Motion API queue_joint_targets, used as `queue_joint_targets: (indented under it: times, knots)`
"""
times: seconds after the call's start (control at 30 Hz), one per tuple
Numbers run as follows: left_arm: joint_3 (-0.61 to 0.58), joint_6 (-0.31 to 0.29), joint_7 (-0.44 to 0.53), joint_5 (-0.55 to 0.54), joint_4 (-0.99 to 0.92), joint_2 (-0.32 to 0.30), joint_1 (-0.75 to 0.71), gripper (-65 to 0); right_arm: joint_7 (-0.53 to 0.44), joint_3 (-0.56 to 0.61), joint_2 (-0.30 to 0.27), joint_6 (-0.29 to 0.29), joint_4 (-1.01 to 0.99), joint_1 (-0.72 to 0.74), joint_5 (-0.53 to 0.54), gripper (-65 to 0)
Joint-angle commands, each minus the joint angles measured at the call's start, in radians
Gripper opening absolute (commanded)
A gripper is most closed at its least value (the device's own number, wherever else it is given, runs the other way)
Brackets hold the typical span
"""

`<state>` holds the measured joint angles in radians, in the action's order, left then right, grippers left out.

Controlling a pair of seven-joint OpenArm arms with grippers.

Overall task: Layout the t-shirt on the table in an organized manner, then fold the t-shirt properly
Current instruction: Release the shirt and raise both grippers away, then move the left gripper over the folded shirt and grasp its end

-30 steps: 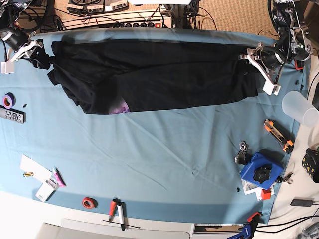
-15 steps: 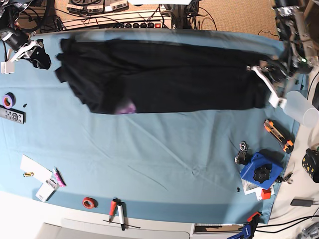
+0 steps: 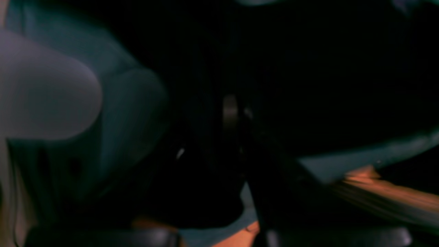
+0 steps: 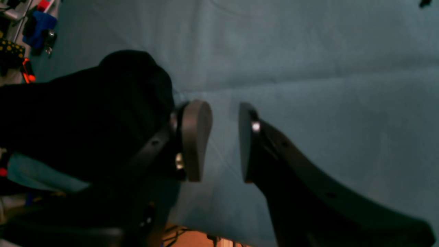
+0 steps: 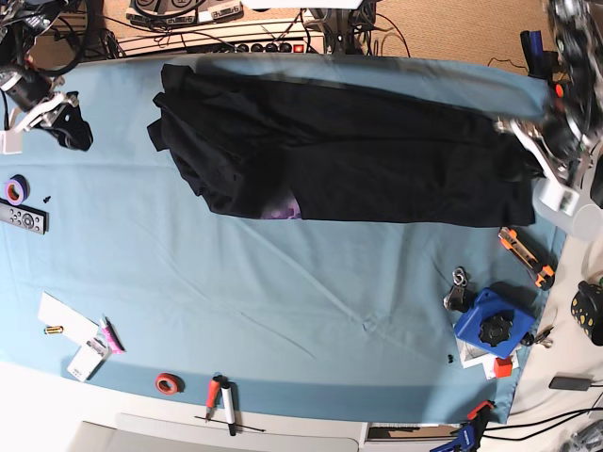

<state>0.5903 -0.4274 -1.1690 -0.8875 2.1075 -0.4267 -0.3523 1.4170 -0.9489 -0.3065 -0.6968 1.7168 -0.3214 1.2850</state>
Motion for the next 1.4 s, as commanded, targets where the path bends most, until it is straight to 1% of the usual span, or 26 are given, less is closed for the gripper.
queue_joint_targets:
  times: [0.0,0.1,0.2,0.23,0.3,0.33,0.4,0.5,0.57,0.7,0.8,0.9,1.0,1.1,1.27,1.37]
  knots:
    - [0.008,-0.005,0.039,-0.016,0.068,-0.004,-0.026,-65.0,-0.021,-0.008,-0.021,-0.001,0.017,0.004,0.027,-47.4]
    - [0.008,-0.021,0.074,-0.006,0.225,0.049,-0.107,-65.0,-0.021,-0.008,-0.021,-0.001,0.017,0.009,0.028,-47.4]
    - [-0.004,-0.019,0.114,-0.001,0.249,0.103,-0.133,-65.0,-0.021,-0.008,-0.02,-0.001,0.017,0.009,0.027,-47.4]
    - [-0.022,-0.019,0.133,0.019,0.249,0.114,-0.132,-65.0,-0.021,-0.008,-0.021,-0.001,0.017,0.009,0.027,-47.4]
    - [-0.086,-0.013,0.164,0.089,0.249,0.119,-0.129,-65.0,-0.021,-0.008,-0.02,-0.001,0.017,0.008,0.028,-47.4]
    - [-0.13,0.002,0.177,0.127,0.249,0.119,-0.126,-65.0,-0.021,-0.008,-0.021,-0.001,0.017,0.008,0.028,-47.4]
    - [-0.224,0.052,0.2,0.217,0.247,0.119,-0.111,-65.0,-0.021,-0.008,-0.021,-0.001,0.017,0.009,0.028,-47.4]
    - [-0.362,0.134,0.229,0.388,0.246,0.123,-0.078,-65.0,-0.021,-0.008,-0.021,-0.001,0.017,0.009,0.028,-47.4]
    - [-0.442,0.167,0.243,0.475,0.246,0.146,-0.056,-65.0,-0.021,-0.008,-0.021,-0.001,0.017,0.009,0.028,-47.4]
    - [-0.581,0.17,0.262,0.576,0.239,0.211,-0.032,-65.0,-0.021,-0.008,-0.021,-0.001,0.017,0.009,0.028,-47.4]
    - [-0.648,0.17,0.273,0.652,0.194,0.251,-0.01,-65.0,-0.021,-0.008,-0.021,-0.001,0.017,0.018,0.028,-47.4]
    - [-0.682,0.175,0.28,0.674,0.114,0.279,0.029,-65.0,-0.021,-0.008,-0.021,-0.001,0.017,0.026,0.028,-47.4]
    - [-0.7,0.215,0.28,0.677,0.029,0.312,0.084,-65.0,-0.021,-0.008,-0.021,-0.001,0.017,0.037,0.028,-47.4]
    - [-0.7,0.222,0.274,0.675,-0.021,0.345,0.121,-65.0,-0.021,-0.008,-0.021,-0.001,0.017,0.042,0.028,-47.4]
    - [-0.72,0.223,0.286,0.675,-0.035,0.352,0.139,-65.0,-0.021,-0.008,-0.02,-0.001,0.017,0.052,0.027,-47.4]
    - [-0.762,0.23,0.292,0.676,-0.035,0.352,0.138,-65.0,-0.021,-0.008,-0.02,-0.001,0.017,0.073,0.027,-47.4]
